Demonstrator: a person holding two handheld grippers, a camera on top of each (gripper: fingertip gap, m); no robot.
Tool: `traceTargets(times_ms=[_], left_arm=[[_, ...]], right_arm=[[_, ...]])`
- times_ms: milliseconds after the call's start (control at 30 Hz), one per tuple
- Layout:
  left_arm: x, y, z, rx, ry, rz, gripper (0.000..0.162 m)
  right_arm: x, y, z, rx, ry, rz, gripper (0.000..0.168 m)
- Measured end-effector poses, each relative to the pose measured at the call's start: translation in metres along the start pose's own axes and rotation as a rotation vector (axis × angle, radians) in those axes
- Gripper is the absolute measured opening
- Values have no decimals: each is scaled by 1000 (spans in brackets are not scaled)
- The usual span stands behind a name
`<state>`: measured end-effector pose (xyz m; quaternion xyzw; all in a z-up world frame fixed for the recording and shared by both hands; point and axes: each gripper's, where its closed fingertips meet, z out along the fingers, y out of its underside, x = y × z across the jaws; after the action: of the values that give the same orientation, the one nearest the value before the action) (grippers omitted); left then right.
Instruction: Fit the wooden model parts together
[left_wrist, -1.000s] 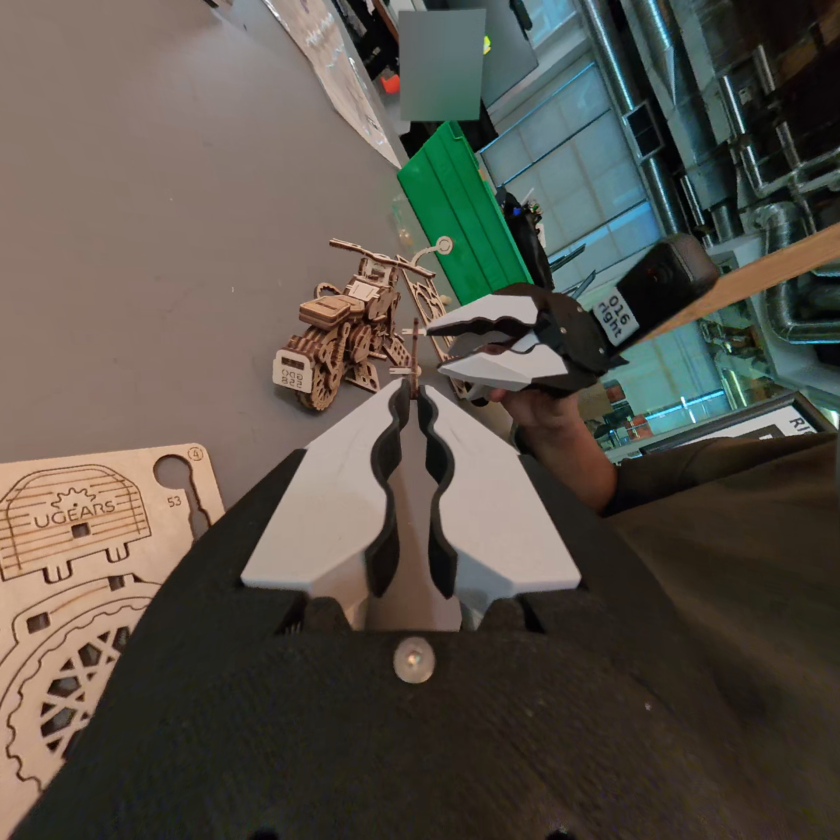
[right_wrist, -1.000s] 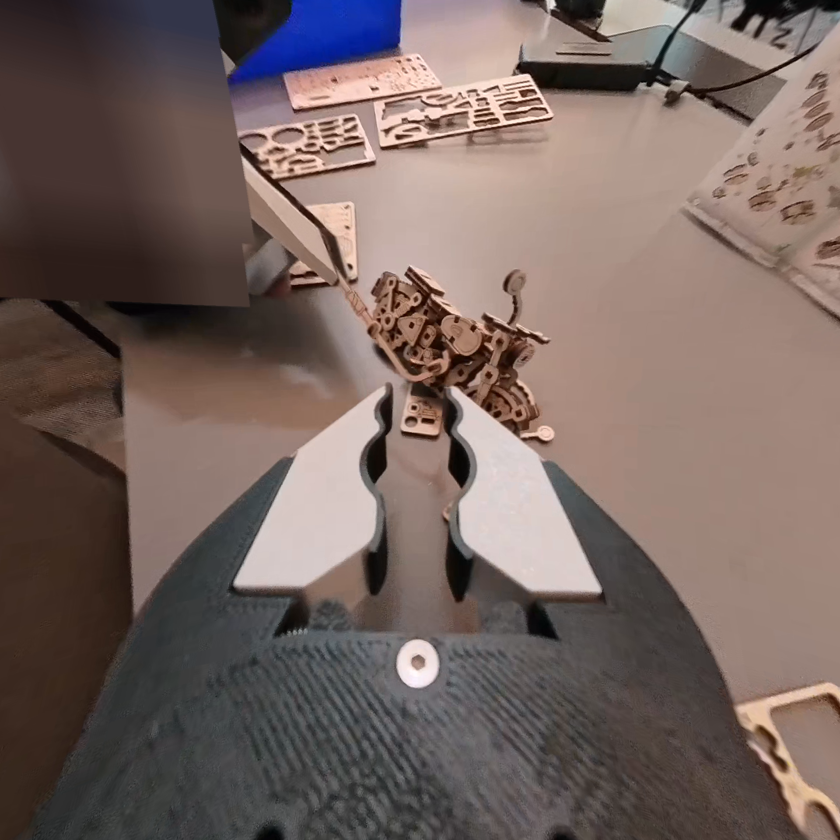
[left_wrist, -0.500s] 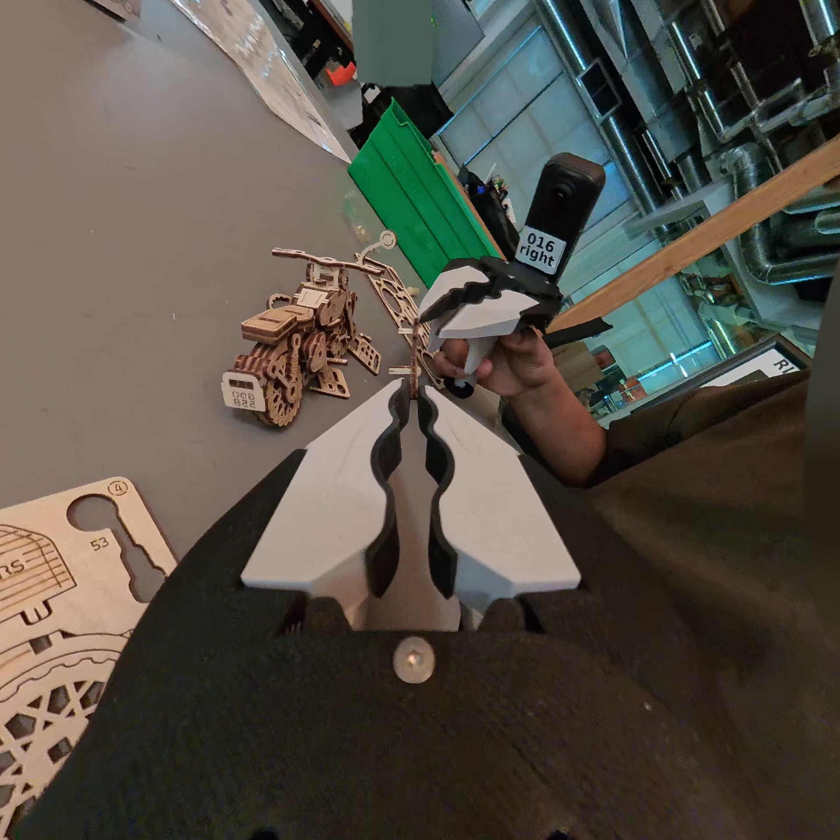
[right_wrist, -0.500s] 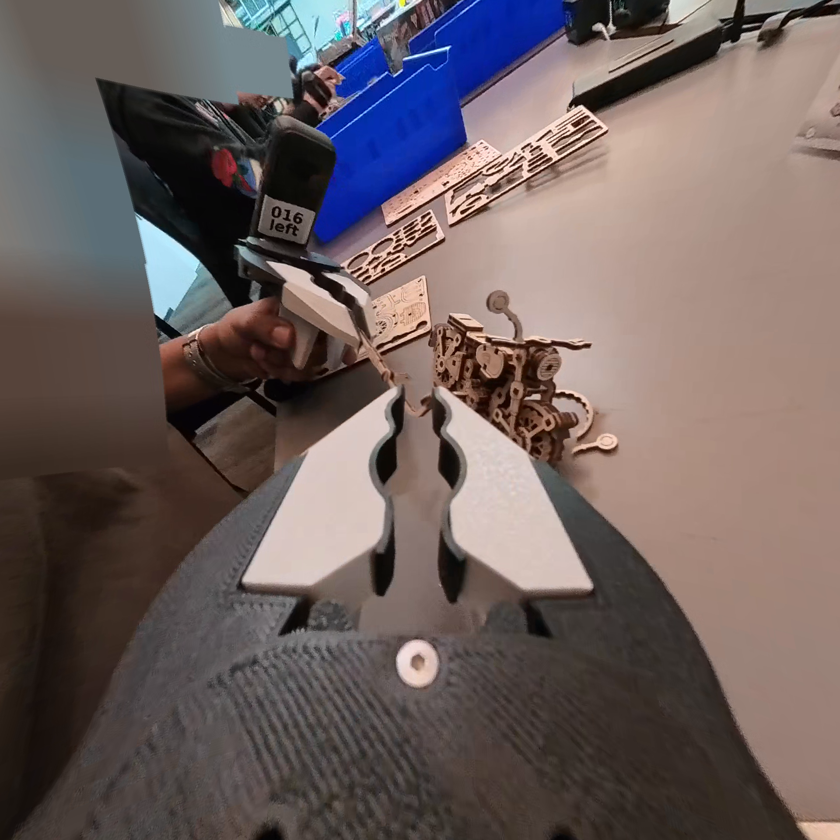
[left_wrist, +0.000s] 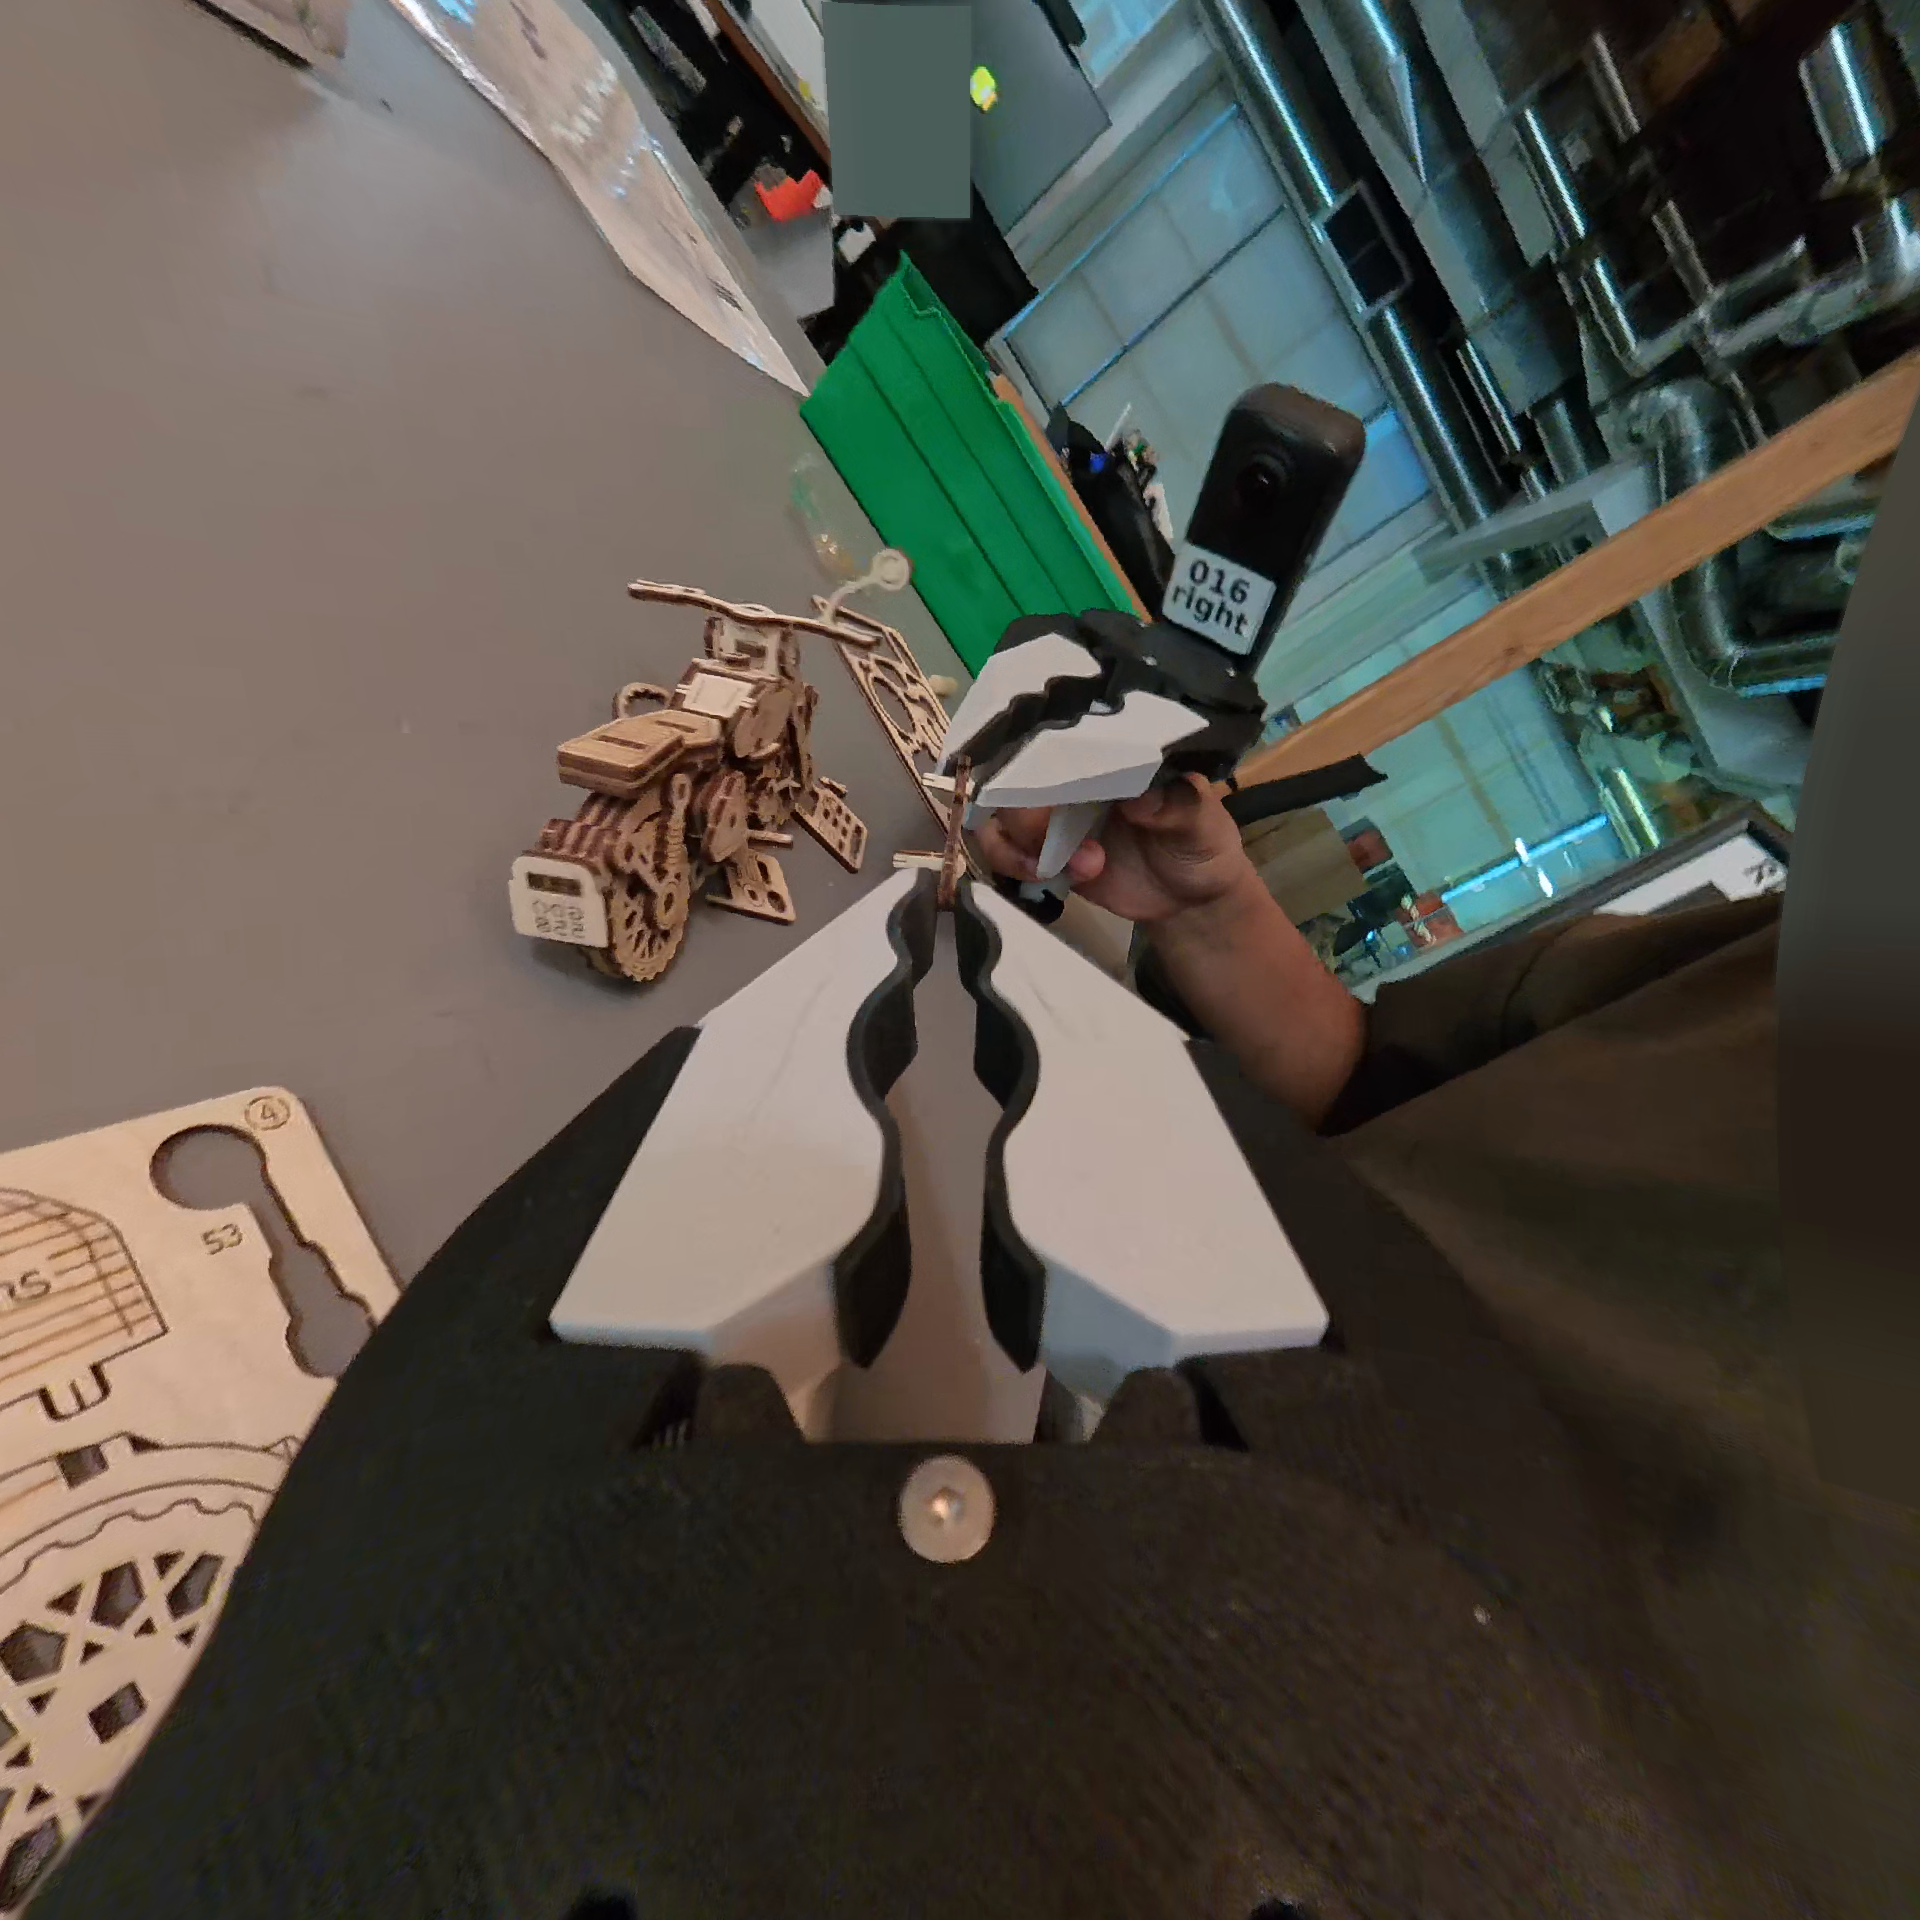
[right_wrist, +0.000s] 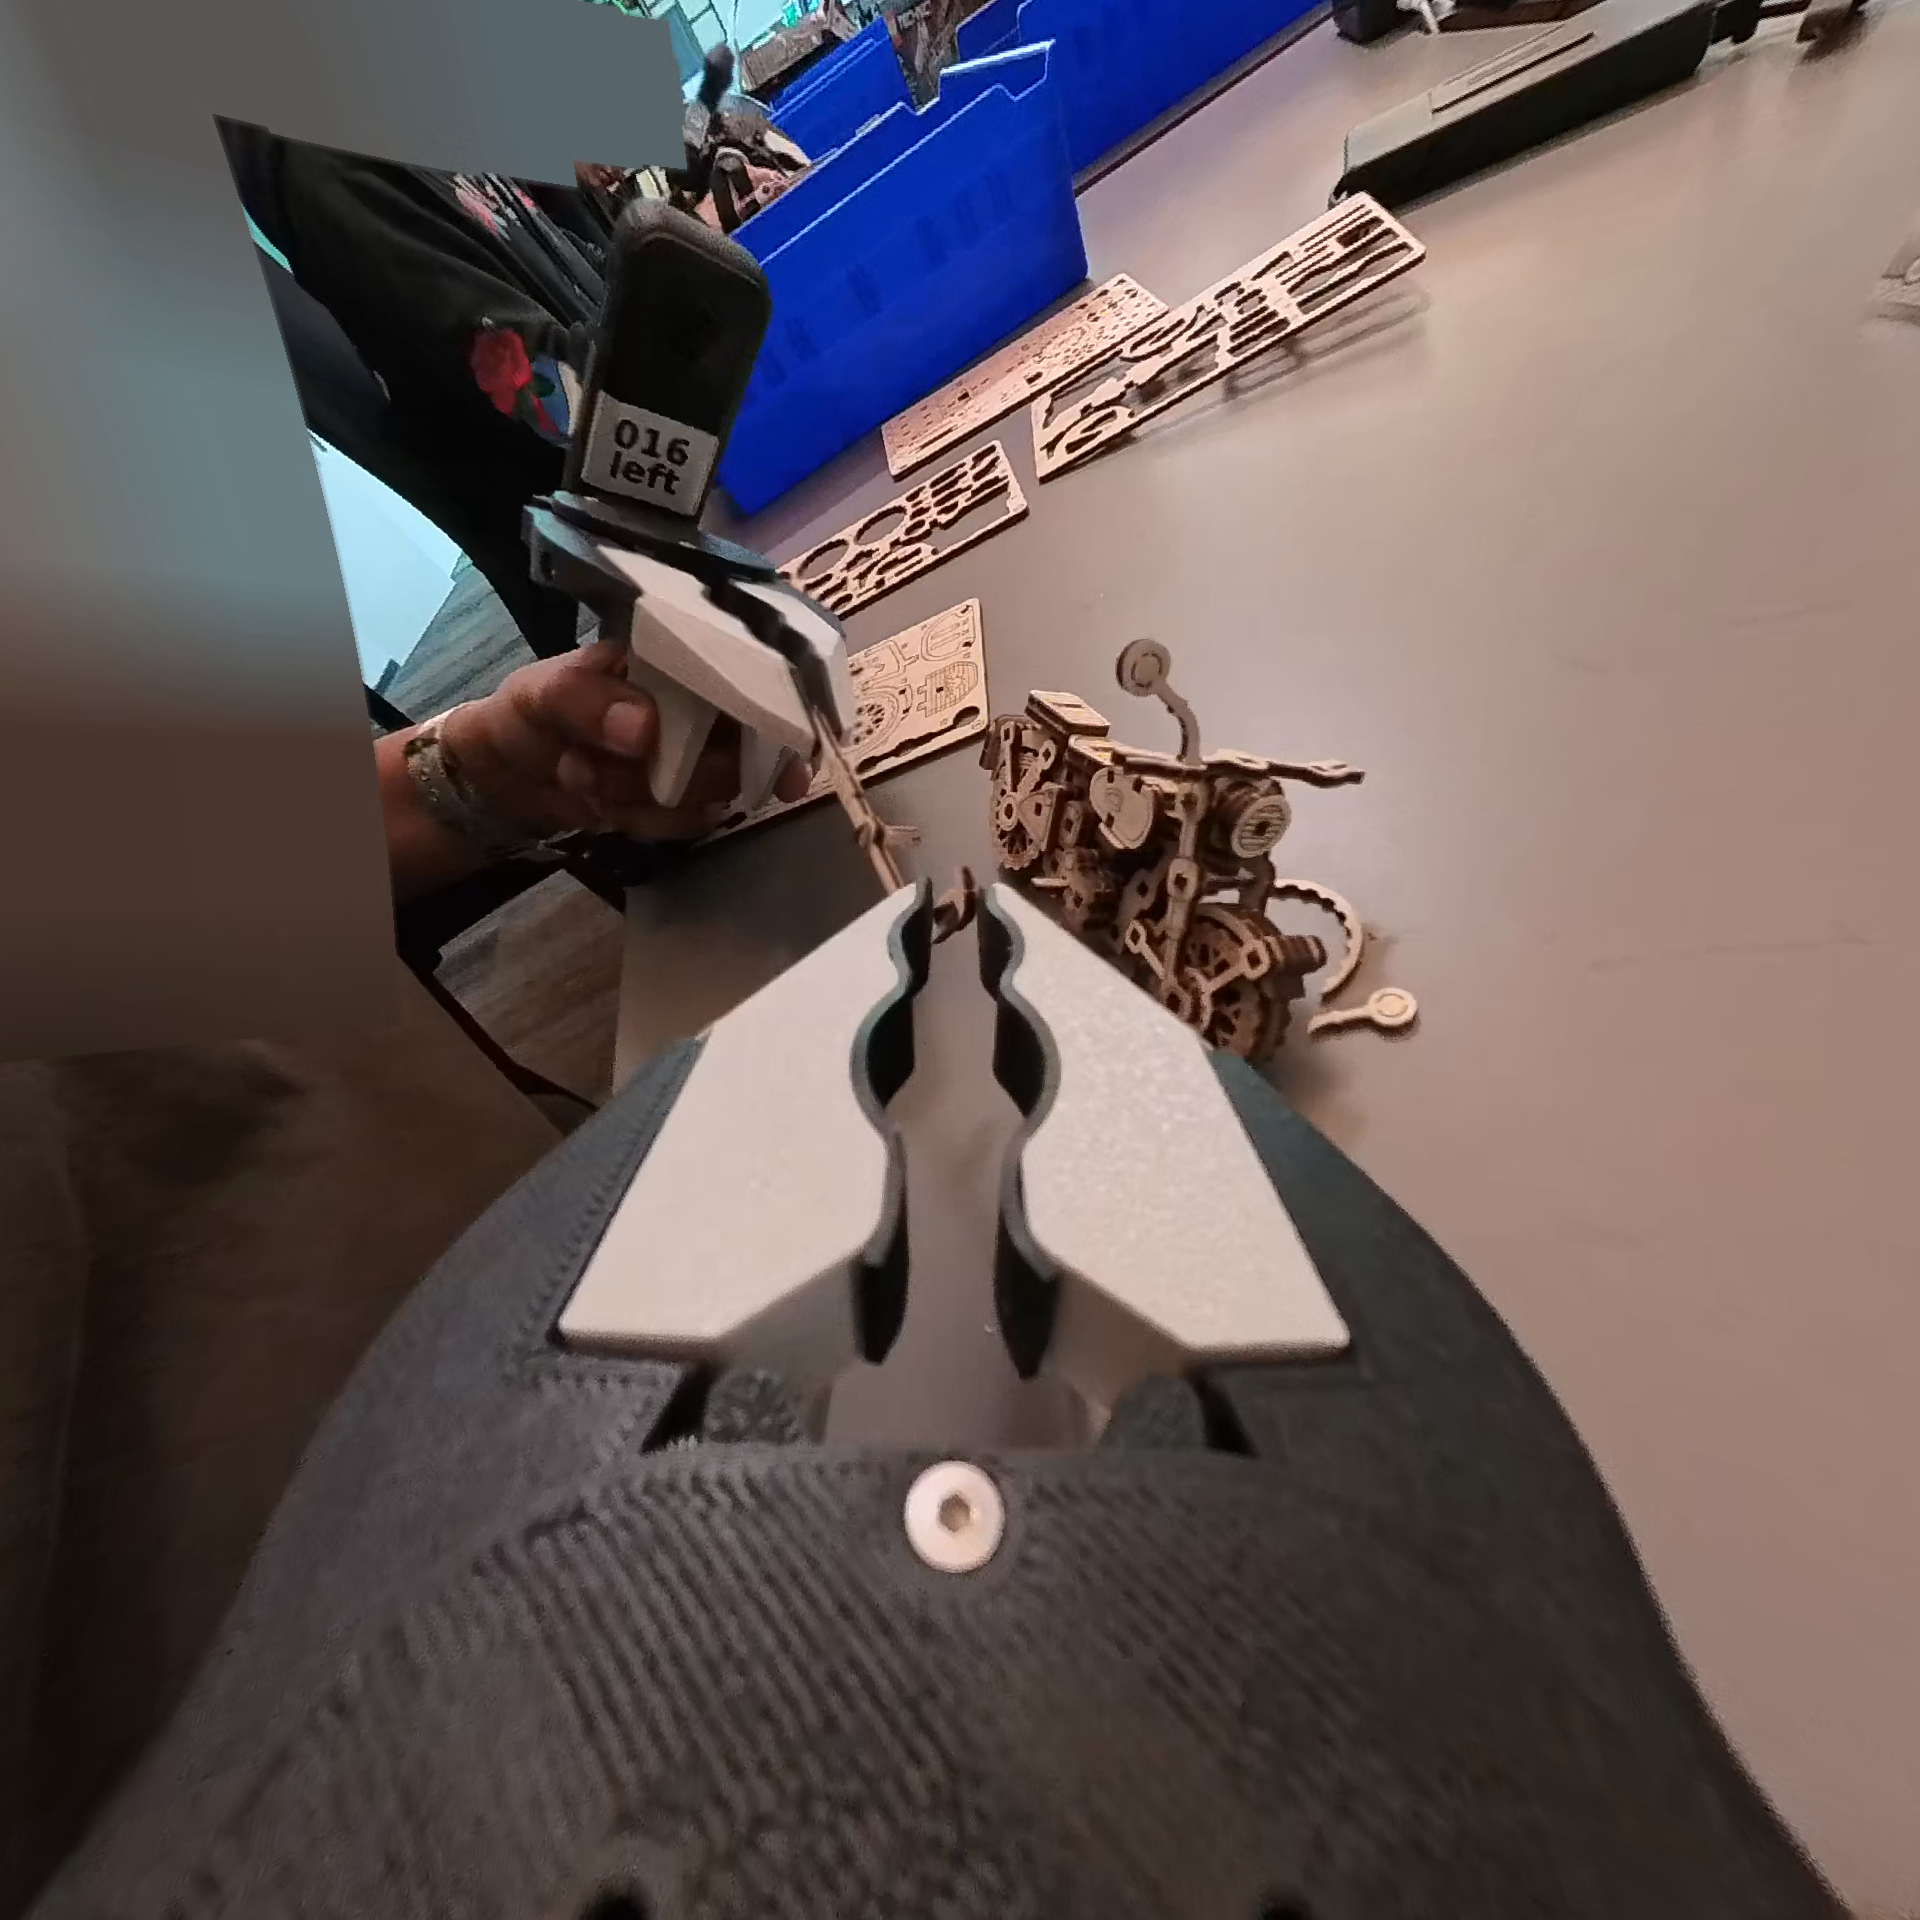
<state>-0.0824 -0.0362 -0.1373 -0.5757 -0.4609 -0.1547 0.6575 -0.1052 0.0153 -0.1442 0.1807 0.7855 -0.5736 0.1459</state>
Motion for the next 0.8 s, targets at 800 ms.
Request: traceTargets(times_ms=[800], left_arm=[[-36, 5, 1, -80, -361, 244, 64]], right_arm=[[24, 6, 22, -132, 173, -253, 6]])
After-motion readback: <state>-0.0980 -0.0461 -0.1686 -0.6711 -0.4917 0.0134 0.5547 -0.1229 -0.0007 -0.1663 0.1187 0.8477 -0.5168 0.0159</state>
